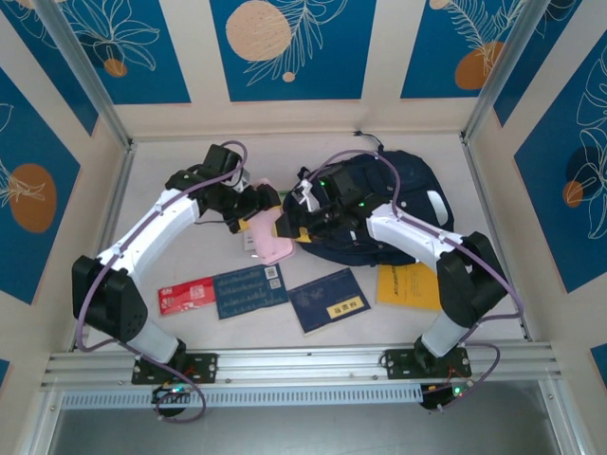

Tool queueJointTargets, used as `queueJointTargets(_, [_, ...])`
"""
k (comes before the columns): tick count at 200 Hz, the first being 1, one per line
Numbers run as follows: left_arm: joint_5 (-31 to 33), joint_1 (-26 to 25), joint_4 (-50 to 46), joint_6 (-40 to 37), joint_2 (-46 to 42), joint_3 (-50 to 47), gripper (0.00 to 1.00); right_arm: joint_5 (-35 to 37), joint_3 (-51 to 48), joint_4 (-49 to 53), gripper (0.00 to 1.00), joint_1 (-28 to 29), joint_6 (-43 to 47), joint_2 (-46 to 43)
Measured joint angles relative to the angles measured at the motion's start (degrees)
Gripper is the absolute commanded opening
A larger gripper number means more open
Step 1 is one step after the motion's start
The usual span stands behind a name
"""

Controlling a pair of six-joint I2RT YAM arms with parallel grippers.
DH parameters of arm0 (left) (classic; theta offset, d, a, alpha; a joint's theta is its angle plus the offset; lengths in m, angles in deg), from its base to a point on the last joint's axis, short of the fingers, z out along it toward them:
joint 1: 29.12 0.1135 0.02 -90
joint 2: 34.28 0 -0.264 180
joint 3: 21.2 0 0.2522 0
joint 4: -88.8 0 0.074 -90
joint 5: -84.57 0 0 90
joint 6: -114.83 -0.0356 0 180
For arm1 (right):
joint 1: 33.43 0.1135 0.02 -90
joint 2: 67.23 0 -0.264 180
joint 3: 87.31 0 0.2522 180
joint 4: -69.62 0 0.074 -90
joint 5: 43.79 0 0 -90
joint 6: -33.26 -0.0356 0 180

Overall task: Pack the student bag
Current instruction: Rotate the pencil case.

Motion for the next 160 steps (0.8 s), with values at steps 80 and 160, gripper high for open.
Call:
queueJointTargets(80, [-0.4, -0.1, -0.2, -0.1, -0.2, 0.0, 0.98, -3.2, -1.4, -6.5, 0.35, 0.1, -4.1, -0.6])
queueJointTargets(160, [-2.3, 1.9, 8.2, 1.7, -12.1, -8.2, 1.00, -0.3, -10.5, -16.9, 0.25, -4.8, -16.7, -8.3])
